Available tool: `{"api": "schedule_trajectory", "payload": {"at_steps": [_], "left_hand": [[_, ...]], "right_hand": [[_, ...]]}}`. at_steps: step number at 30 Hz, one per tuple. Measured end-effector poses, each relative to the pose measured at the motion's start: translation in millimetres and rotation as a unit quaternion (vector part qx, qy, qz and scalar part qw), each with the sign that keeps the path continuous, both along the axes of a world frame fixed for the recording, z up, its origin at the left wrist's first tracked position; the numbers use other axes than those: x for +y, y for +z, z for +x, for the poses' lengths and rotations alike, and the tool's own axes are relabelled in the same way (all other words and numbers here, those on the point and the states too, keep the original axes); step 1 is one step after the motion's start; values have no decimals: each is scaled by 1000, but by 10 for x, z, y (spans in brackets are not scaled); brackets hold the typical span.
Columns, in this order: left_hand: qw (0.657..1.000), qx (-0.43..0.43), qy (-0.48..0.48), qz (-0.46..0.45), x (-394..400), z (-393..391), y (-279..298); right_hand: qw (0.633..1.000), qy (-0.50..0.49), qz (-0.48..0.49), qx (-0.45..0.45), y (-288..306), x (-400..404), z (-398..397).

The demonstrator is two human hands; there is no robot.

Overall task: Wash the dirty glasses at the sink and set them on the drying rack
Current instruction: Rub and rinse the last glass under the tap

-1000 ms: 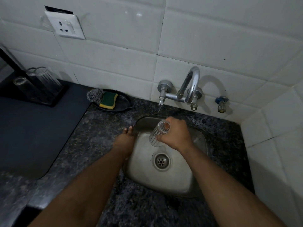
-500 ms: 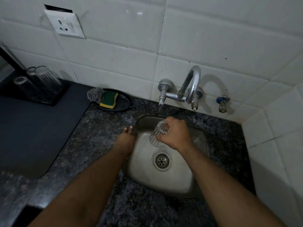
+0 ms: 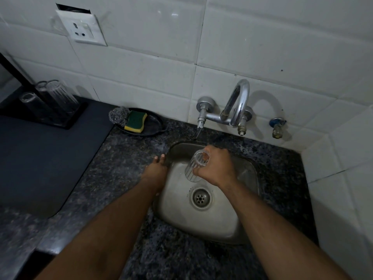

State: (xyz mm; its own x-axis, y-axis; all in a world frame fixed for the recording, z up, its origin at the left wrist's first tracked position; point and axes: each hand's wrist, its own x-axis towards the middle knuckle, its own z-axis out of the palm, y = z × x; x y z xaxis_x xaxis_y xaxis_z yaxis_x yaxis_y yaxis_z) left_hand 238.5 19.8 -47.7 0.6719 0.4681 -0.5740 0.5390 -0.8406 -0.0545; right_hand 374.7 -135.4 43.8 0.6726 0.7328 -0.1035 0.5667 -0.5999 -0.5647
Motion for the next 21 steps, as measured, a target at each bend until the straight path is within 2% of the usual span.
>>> {"api": "schedule_trajectory", "payload": {"at_steps": [11, 15, 18, 21], "left_hand": [[999, -23, 12, -30, -7, -57, 88], [984, -145, 66, -82, -24, -171, 115], [947, -261, 149, -116, -14, -416, 164], [919, -299, 227, -123, 99, -713, 272]], "right_hand": [[1000, -1, 15, 7, -21, -60, -68], [999, -15, 26, 22, -71, -140, -101], [997, -36, 54, 50, -62, -117, -178], [994, -33, 76, 68, 10, 53, -342]]}}
